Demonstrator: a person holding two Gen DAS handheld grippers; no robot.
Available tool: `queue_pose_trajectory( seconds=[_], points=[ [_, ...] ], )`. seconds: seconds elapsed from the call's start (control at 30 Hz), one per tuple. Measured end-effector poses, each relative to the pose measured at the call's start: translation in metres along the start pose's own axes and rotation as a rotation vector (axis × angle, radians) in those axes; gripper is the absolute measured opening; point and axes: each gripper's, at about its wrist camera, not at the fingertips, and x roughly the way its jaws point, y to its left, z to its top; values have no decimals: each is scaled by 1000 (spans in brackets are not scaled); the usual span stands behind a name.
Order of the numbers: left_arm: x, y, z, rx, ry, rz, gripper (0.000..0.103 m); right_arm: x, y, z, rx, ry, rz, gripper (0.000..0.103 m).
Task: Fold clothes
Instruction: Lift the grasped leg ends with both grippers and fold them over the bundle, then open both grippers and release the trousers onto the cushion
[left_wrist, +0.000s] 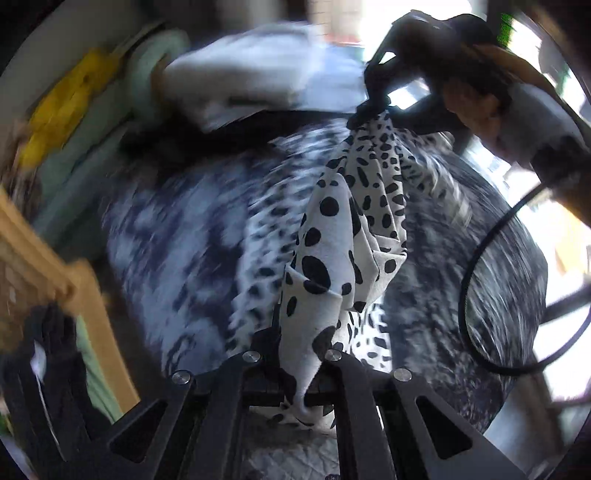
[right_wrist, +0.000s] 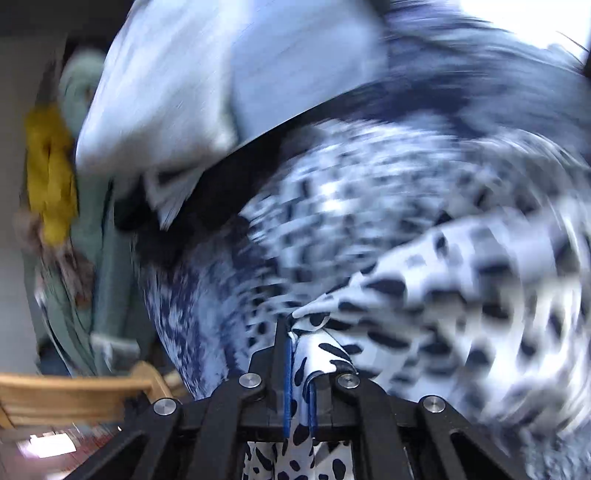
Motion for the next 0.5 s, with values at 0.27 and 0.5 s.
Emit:
queue_pose_trajectory(
  seconds=[0.27, 0.5],
  points=[
    [40, 53, -18, -189, 72, 2, 4, 101, 55, 10, -120, 142, -133, 5],
    [83, 67, -28, -282, 214, 20, 19, 136, 54, 9, -120, 207, -195, 28]
  ],
)
